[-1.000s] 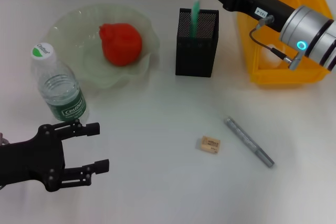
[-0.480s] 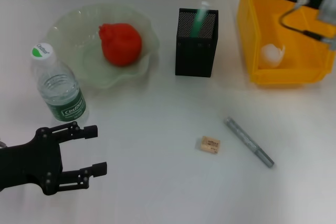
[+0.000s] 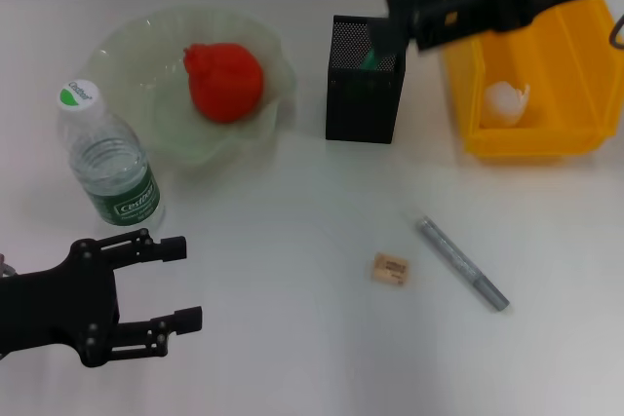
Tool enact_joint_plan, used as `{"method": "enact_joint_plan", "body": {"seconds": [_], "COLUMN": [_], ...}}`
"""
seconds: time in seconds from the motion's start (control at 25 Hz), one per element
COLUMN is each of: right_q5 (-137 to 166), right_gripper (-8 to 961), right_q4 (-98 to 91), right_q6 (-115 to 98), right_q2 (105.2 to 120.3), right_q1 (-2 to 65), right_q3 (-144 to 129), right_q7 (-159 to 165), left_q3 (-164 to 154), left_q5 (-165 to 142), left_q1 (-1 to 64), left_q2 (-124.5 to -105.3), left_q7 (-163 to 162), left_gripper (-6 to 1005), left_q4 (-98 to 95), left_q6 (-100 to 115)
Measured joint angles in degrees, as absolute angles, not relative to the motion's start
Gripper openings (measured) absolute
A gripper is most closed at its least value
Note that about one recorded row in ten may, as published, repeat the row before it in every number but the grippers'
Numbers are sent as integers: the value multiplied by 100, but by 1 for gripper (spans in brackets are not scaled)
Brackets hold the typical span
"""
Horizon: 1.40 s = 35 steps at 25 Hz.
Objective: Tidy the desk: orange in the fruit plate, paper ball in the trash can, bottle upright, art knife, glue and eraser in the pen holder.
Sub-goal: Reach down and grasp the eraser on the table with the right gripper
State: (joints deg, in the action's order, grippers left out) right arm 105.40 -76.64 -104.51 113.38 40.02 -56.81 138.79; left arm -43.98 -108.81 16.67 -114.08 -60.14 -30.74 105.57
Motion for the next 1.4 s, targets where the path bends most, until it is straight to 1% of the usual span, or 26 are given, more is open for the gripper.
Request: {"method": "enact_joint_plan", "body": {"seconds": [0.08,0.16,0.28,0.4,0.56,0.64,0.96,1.2,1.4], "right_q5": [11076,11585,12482,13186,13840,14110,14244,14347,14325], "right_gripper": [787,787,785,784,783,782,773,594,594], "right_q4": [-7792,-7876,-7993,-7949,-7832,-7806,-7443,-6983,-6718], "right_q6": [-10907,-11164,-11378,-11411,-11366,-11280,-10307,-9447,-8927], "right_q2": [11327,11371,11491,11607,11865,11943,11959,11970,11977], "right_q1": [4415,4702,5066,5266,5358,5336,5131,5068,4985], "right_q3": [-5722,-5793,-6152,-6697,-7368,-7709,-9085,-10077,-10467], "right_q7": [14350,14577,14751,14770,14645,14630,15028,15266,15296], "left_q3": [-4380,-4358,-4350,-4350,-4350,-4350,-4364,-4377,-4358], "left_q5": [-10881,-10880,-10881,-10880,-10881,-10881,-10881,-10880,-10880], "left_q1": [1672,1677,1679,1679,1679,1676,1657,1667,1654], "left_q2": [-11411,-11401,-11378,-11372,-11371,-11374,-11378,-11396,-11413], "left_q7": [-6025,-6033,-6038,-6038,-6038,-6038,-6038,-6037,-6032], "left_gripper": [799,798,798,798,798,798,798,799,799], "left_q4": [-3089,-3090,-3087,-3079,-3062,-3061,-3058,-3058,-3058], "left_q6": [10636,10708,10760,10766,10767,10762,10729,10725,10717]}}
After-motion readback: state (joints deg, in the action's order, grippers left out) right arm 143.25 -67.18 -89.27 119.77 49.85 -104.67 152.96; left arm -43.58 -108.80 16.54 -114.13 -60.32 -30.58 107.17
